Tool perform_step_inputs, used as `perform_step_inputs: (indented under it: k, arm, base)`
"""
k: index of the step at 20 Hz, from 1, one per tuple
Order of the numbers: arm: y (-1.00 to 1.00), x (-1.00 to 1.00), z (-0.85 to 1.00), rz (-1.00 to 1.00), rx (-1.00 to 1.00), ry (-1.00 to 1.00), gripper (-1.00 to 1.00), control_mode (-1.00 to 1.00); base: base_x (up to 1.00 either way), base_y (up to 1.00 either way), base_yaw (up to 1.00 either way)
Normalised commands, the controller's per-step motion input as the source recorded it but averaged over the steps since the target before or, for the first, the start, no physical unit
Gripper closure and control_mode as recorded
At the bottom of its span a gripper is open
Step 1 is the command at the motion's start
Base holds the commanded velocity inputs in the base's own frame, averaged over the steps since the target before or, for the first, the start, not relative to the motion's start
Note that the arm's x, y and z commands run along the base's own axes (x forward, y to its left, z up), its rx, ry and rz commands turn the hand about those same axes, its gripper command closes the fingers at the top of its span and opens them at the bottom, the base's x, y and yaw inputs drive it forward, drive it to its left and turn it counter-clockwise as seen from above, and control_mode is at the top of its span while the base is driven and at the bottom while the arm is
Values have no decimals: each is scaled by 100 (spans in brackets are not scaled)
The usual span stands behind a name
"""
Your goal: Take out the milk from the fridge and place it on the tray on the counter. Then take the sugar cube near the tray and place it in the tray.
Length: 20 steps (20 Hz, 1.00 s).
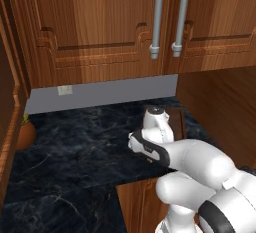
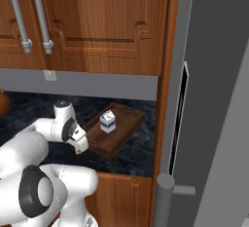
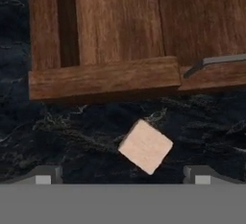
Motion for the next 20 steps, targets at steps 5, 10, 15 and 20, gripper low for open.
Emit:
perform_step_inputs:
  k: [5,10,15,20]
  arm:
    - [0,-2,-16,-24,-2,0,-100,-100]
    - [-15,4,-31,-4,-4,0,-100,-100]
    - [-35,3,-31,2,0,0,-100,-100]
    - [-12,0,-36,0,-1,1,-100,-100]
  base:
    - [0,0,0]
    - [0,0,0]
    - [0,0,0]
    - [0,0,0]
